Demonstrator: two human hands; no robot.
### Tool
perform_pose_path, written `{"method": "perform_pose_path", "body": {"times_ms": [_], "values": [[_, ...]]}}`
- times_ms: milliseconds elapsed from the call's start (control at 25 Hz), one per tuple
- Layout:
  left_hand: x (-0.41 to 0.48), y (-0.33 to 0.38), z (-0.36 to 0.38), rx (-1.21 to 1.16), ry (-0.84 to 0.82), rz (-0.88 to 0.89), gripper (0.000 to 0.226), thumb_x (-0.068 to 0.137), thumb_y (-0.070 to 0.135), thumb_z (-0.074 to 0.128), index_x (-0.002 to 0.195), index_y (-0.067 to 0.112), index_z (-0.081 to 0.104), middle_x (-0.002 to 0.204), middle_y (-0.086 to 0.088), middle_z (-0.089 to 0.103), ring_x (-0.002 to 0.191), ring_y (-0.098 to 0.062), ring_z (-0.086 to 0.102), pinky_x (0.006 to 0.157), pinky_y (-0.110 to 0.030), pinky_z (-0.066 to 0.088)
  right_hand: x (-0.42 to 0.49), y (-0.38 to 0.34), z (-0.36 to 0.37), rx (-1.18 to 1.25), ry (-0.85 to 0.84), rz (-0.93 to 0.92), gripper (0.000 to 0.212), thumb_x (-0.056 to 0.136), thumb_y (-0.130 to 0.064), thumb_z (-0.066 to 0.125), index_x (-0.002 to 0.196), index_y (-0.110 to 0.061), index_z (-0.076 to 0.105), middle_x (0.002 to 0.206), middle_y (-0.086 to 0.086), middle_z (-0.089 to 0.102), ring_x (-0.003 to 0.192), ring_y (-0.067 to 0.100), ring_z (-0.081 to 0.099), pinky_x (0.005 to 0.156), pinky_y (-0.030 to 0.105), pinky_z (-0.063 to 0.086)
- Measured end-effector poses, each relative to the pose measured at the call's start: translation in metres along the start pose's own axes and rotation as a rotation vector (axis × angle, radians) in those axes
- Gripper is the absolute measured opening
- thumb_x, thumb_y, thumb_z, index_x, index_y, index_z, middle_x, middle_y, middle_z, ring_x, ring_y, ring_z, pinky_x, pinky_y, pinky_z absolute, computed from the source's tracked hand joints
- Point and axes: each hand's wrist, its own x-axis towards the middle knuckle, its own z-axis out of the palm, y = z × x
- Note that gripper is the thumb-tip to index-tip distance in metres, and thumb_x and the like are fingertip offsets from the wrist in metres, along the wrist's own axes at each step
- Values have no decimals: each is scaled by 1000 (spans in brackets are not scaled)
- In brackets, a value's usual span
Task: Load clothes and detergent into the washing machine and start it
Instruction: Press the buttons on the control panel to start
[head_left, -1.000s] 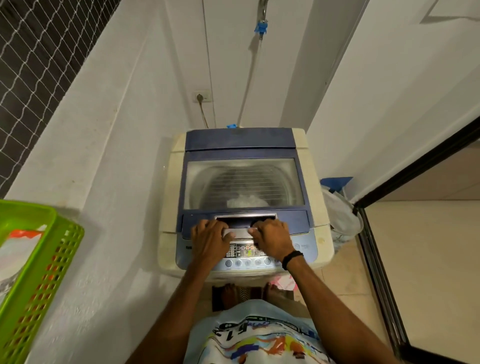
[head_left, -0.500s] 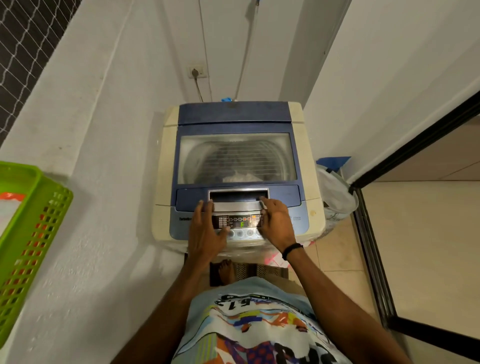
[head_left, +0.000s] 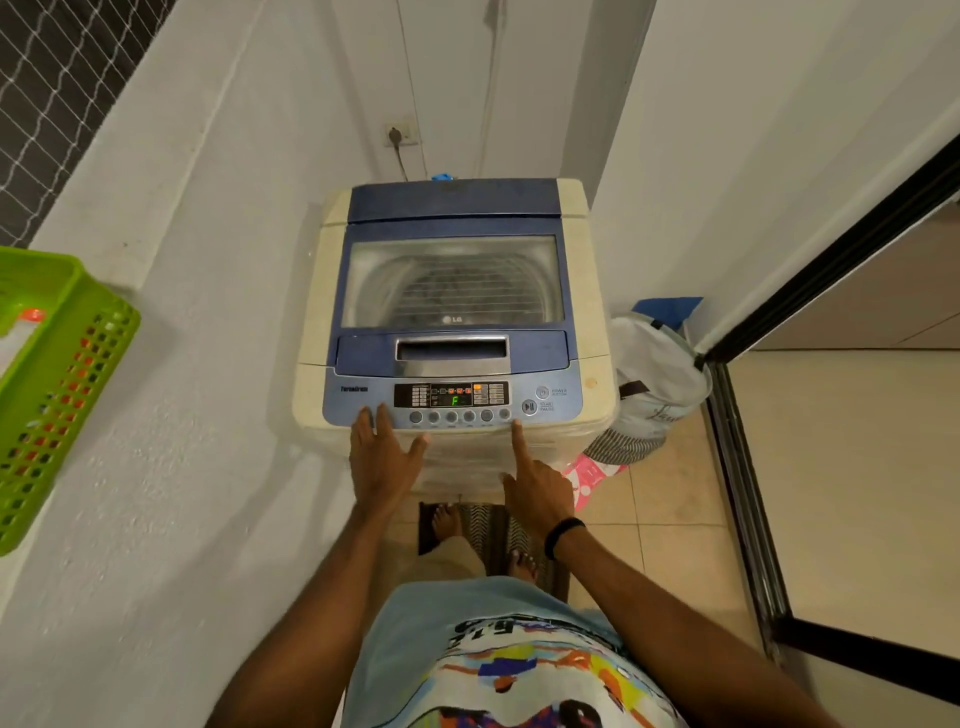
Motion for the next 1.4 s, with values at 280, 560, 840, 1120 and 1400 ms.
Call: {"method": "perform_pose_path", "body": {"times_ms": [280,560,840,1120,1400], "values": [[3,2,1,-21,0,-29,85,85,55,64,151,15,29,161,-16,20,147,-37,21,112,-53,36,14,-21,-8,-144,-6,23,90,95,-34,57,154,-28,-10,87,11,69,70,26,62,68,39,56],[6,-8,4,-16,16,5,81,84,54,66,149,18,32,160,-14,24,146,-35,27,110,-53,39,18,-31,-15,-143,-24,75,78,98,-27,53,156,-29,0,99,13,67,84,29,64,71,39,49],[0,-6,-1,-11,-18,20,85,85,56,63,152,19,25,163,-13,16,149,-34,19,114,-50,34,28,-37,-43,-47,20,134,57,93,-29,60,143,-29,34,99,10,71,90,29,67,74,36,51],[-1,-6,-3,-33,-40,20,90,85,55,64,154,18,20,164,-14,11,150,-34,14,115,-50,32,9,-29,-29,35,52,184,85,94,-26,58,155,-30,0,80,7,65,67,22,59,61,33,50],[3,0,-2,-78,-20,-4,88,83,49,68,151,14,25,161,-17,17,147,-38,18,112,-54,36,18,-20,-30,-8,6,247,86,93,-24,54,153,-38,-6,83,10,64,71,28,58,65,36,50]]}}
